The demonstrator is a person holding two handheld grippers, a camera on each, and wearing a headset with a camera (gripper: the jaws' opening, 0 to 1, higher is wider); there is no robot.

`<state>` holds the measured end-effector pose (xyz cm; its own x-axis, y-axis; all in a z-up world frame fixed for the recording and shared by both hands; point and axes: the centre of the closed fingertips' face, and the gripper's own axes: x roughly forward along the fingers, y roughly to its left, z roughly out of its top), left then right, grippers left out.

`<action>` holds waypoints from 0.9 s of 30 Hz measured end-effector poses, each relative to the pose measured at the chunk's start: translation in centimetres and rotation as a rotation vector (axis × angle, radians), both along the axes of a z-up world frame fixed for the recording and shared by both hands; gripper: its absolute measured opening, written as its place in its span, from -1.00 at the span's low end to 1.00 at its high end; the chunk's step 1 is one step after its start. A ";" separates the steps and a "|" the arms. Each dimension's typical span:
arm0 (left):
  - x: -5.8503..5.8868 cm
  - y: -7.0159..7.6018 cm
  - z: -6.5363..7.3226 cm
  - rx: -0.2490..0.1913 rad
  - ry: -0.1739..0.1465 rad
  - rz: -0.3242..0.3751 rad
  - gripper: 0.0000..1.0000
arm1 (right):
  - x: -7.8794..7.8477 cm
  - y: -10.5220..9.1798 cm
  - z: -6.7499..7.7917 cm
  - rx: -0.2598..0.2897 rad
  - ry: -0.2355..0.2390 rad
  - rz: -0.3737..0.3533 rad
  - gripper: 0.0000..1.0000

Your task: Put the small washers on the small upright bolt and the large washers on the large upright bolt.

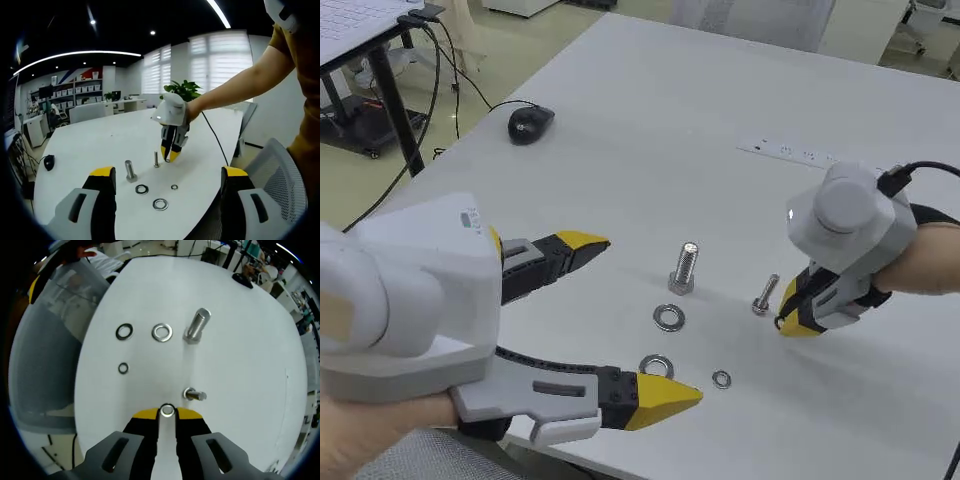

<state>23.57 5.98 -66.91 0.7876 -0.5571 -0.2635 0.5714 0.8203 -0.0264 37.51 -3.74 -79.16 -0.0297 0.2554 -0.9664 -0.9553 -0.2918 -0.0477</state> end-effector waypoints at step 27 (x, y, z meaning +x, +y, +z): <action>0.4 0.2 0.0 -0.015 -0.005 0.007 0.72 | 2.1 2.5 3.4 0.032 -0.061 0.021 -0.76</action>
